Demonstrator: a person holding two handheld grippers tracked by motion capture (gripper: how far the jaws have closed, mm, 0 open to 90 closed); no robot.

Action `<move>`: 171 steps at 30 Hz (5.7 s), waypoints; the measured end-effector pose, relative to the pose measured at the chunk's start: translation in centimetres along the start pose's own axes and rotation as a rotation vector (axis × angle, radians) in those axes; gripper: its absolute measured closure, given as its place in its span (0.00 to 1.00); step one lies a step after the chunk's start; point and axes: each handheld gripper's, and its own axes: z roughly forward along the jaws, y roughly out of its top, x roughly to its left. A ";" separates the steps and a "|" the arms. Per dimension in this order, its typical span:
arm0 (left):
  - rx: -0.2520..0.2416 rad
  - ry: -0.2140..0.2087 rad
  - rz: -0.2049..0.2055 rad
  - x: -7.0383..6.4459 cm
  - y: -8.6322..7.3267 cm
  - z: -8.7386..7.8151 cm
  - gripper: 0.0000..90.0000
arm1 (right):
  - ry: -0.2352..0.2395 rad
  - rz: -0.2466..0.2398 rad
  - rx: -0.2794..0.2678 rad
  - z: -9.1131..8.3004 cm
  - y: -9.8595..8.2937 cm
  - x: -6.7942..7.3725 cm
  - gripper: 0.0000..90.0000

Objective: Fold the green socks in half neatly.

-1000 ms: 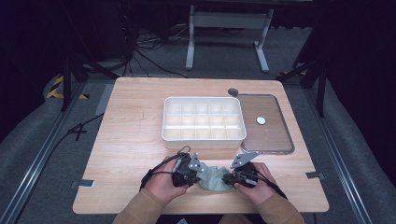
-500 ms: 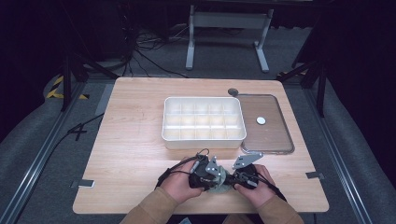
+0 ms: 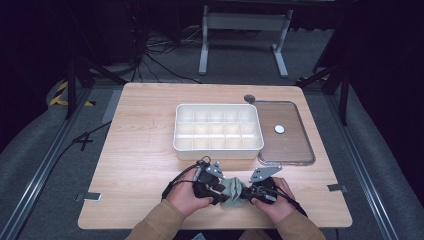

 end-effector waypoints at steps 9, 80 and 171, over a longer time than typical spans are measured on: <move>0.026 0.013 0.078 -0.8 0.7 1.3 0.82 | -0.027 -0.007 0.000 -2.6 -0.2 0.0 0.95; -0.022 0.179 0.018 0.1 1.0 2.1 0.89 | -0.021 -0.043 -0.057 -3.5 2.2 0.9 0.95; -0.024 0.149 0.244 -0.2 0.4 1.9 0.71 | 0.049 -0.151 0.042 0.3 1.2 -0.2 0.97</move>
